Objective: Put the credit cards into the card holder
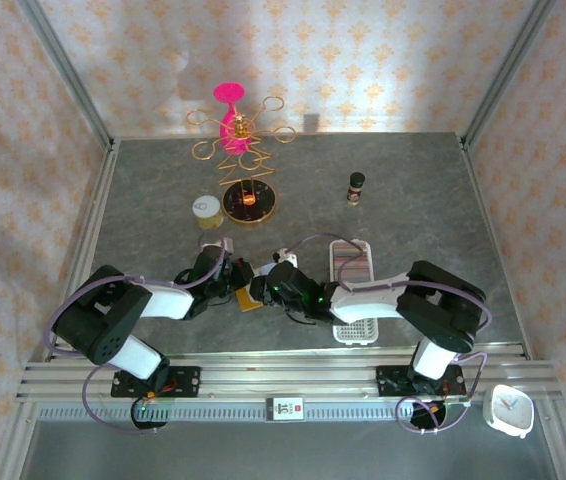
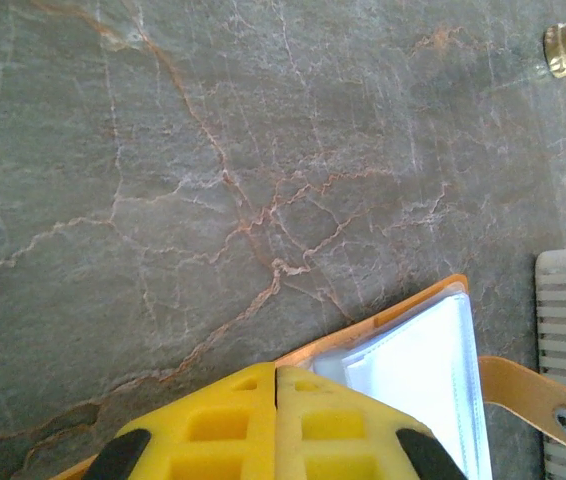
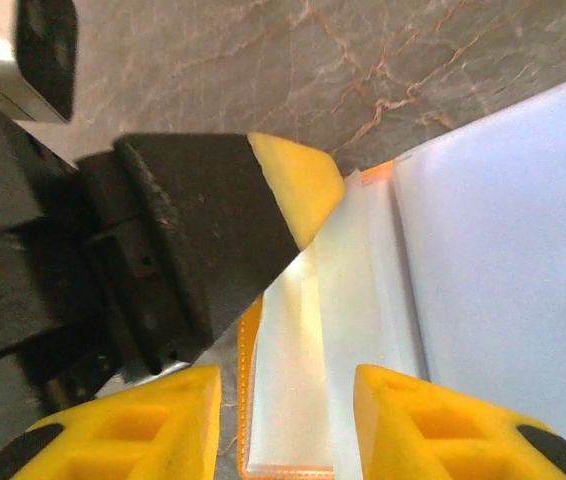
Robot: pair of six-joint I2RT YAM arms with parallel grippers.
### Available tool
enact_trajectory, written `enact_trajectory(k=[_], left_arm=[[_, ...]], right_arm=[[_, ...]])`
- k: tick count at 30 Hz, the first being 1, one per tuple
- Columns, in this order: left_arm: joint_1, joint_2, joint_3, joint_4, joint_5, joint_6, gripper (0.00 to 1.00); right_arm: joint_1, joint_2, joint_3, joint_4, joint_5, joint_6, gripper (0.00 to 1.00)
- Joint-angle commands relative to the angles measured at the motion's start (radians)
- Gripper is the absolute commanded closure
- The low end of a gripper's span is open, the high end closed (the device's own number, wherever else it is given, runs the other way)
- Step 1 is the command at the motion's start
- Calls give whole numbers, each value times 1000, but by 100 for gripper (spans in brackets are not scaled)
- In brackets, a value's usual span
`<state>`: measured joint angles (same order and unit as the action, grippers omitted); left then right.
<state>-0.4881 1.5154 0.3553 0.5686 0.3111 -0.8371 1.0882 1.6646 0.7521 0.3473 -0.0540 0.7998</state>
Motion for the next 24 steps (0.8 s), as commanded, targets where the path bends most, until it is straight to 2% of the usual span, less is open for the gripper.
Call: enact_trajectory(k=[1, 5, 8, 10, 15, 24], left_arm=[[8, 5, -29, -14, -5, 24, 100], [8, -8, -37, -9, -2, 27, 100], [8, -17, -52, 12, 0, 19, 100], [8, -20, -61, 32, 7, 14, 100], [8, -24, -75, 69, 36, 12, 100], [8, -96, -82, 63, 19, 15, 100]], right_arm=[[9, -50, -2, -23, 105, 0, 60], [7, -15, 47, -156, 182, 47, 65], [5, 0, 52, -173, 202, 72, 72], [3, 6, 51, -175, 207, 82, 78], [2, 34, 65, -191, 185, 66, 100], [13, 97, 117, -161, 75, -11, 100]])
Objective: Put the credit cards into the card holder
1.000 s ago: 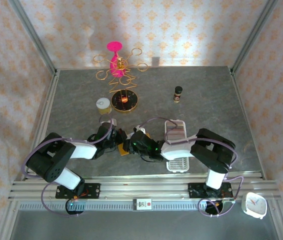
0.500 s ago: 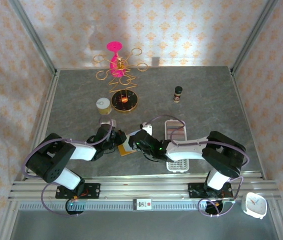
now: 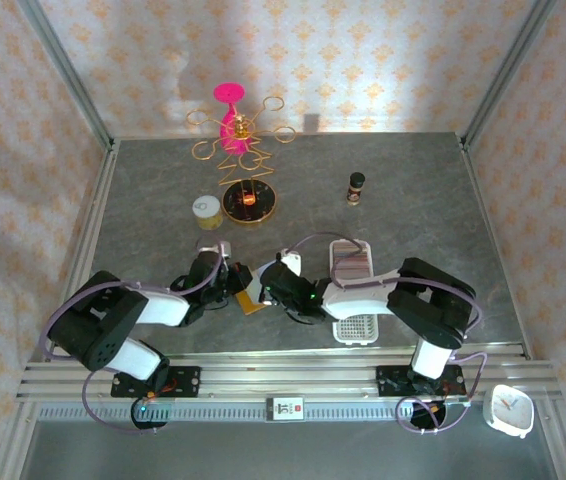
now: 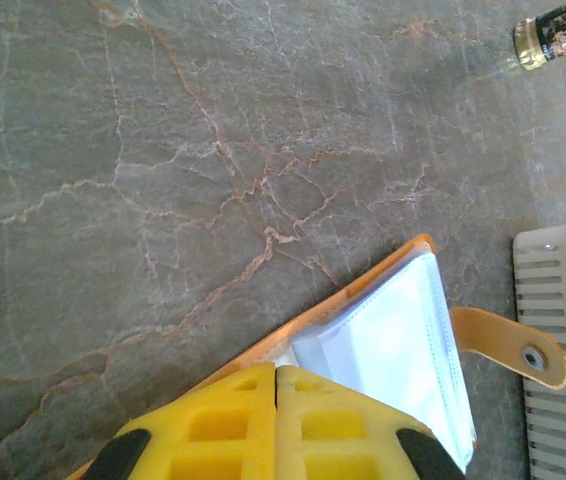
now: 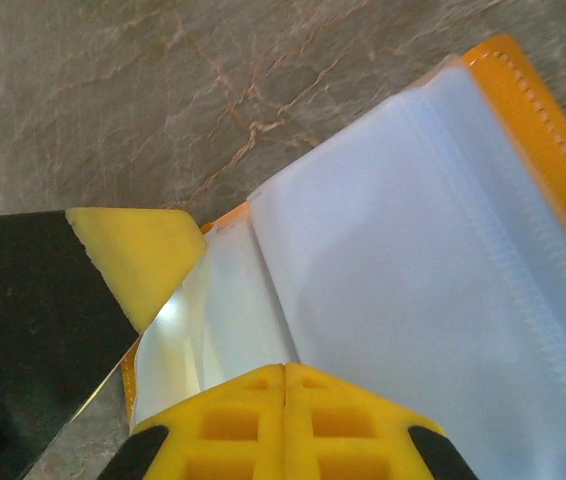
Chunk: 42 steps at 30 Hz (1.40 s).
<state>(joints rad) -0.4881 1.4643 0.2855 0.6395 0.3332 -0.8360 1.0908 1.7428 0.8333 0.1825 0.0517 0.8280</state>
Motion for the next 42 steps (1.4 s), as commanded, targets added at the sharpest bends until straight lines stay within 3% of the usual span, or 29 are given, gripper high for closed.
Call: enact_trajectory(k=[1, 5, 12, 14, 22, 42], left_arm=[[8, -62, -12, -13, -11, 14, 100], [8, -148, -14, -62, -65, 5, 100], [8, -280, -42, -125, -146, -25, 80], [8, -307, -55, -125, -142, -49, 79], [7, -311, -89, -166, -60, -108, 85], [6, -351, -167, -294, -77, -65, 91]], right_arm=[[10, 24, 37, 7, -39, -42, 100], [11, 49, 49, 15, -69, -50, 100], [18, 83, 68, 22, -110, -59, 100], [21, 91, 76, 23, -115, -59, 100], [35, 129, 86, 67, -122, -3, 100], [69, 155, 68, 177, -52, 178, 100]])
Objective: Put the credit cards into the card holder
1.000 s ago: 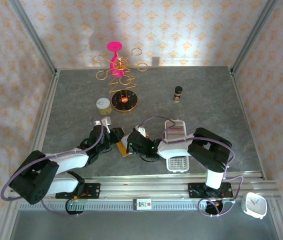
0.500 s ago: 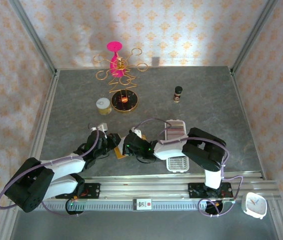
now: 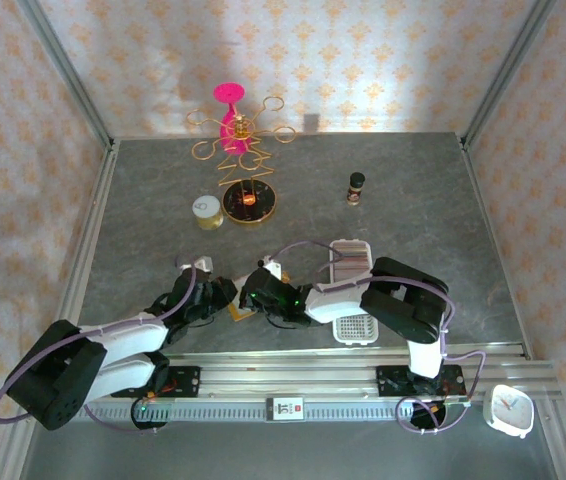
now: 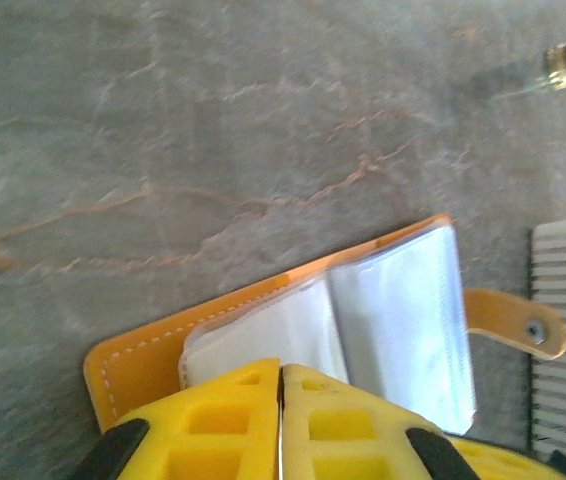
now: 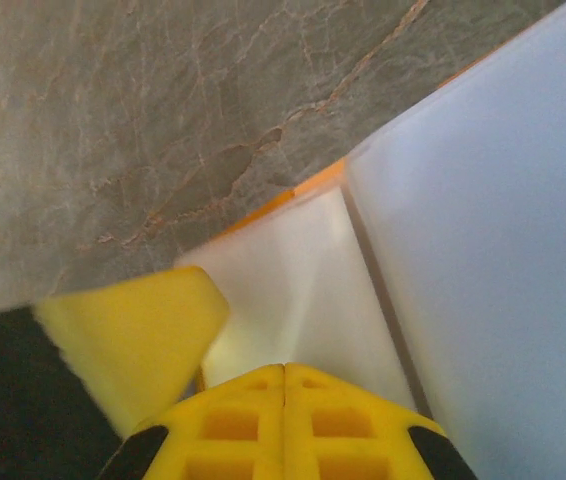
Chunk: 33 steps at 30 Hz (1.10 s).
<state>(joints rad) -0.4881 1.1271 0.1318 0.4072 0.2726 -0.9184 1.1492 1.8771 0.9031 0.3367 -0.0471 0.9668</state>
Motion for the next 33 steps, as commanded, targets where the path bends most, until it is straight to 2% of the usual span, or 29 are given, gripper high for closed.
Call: enact_trajectory(k=[1, 7, 12, 16, 22, 25, 27, 29, 31, 33], left_arm=[[6, -16, -16, -61, -14, 19, 90], [6, -32, -33, -95, -61, 53, 90], [6, 20, -26, -86, -86, 109, 95], [7, 80, 12, -54, -77, 162, 100], [6, 193, 68, 59, 38, 239, 100], [5, 237, 75, 145, 56, 264, 100], [3, 253, 101, 140, 63, 286, 100], [2, 267, 125, 134, 58, 298, 100], [2, 287, 138, 156, 65, 305, 100], [0, 302, 143, 190, 73, 303, 100]], right_arm=[[13, 22, 2, 22, 51, 44, 100], [16, 0, -13, 35, 82, 57, 100], [16, -96, -62, 68, 135, -29, 100], [16, -238, -120, 44, 217, -160, 100], [17, -510, -206, -43, 314, -392, 98], [16, -647, -222, -121, 364, -548, 97], [17, -737, -224, -170, 373, -691, 90], [17, -813, -209, -228, 342, -839, 77], [16, -884, -198, -277, 300, -970, 60], [16, -940, -189, -329, 279, -1071, 35]])
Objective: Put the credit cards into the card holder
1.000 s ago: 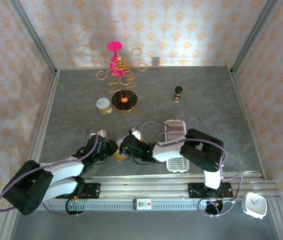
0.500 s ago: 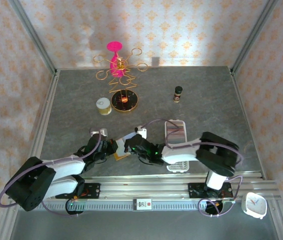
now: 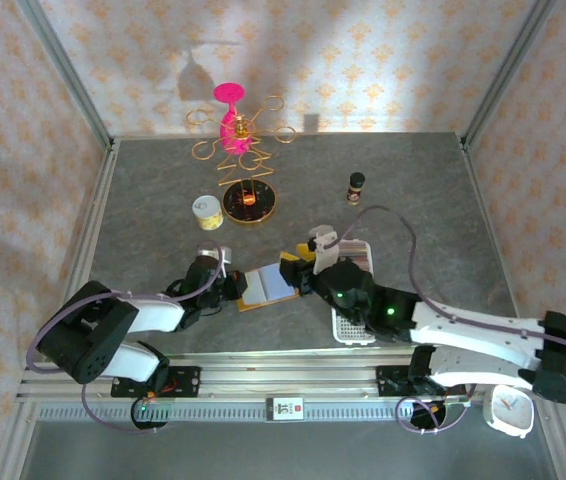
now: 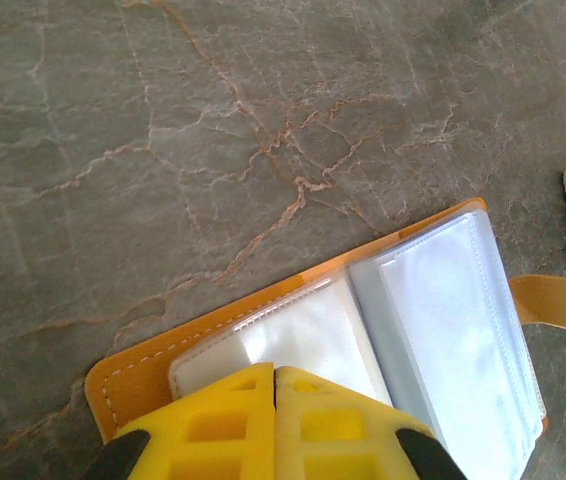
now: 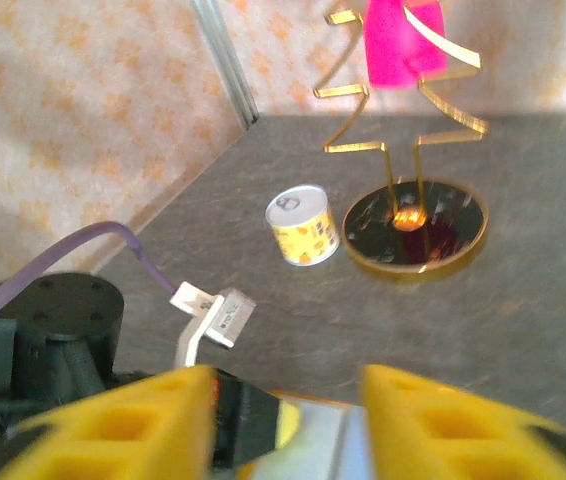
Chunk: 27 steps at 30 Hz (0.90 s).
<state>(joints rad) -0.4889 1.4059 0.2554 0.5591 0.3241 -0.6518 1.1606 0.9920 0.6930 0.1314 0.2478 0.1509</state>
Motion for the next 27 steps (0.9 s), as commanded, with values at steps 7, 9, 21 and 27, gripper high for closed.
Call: enact_trajectory(k=[7, 9, 21, 27], left_arm=[[-10, 74, 88, 43, -25, 60, 100], [-10, 69, 74, 76, -27, 90, 100], [-83, -42, 39, 90, 29, 89, 94], [-106, -92, 2, 32, -14, 72, 93]], right_arm=[[5, -239, 17, -487, -197, -922, 9], [5, -276, 7, -542, -141, -992, 6], [-129, -302, -87, -726, -56, -1171, 3], [-183, -264, -180, -662, -47, -1250, 3]])
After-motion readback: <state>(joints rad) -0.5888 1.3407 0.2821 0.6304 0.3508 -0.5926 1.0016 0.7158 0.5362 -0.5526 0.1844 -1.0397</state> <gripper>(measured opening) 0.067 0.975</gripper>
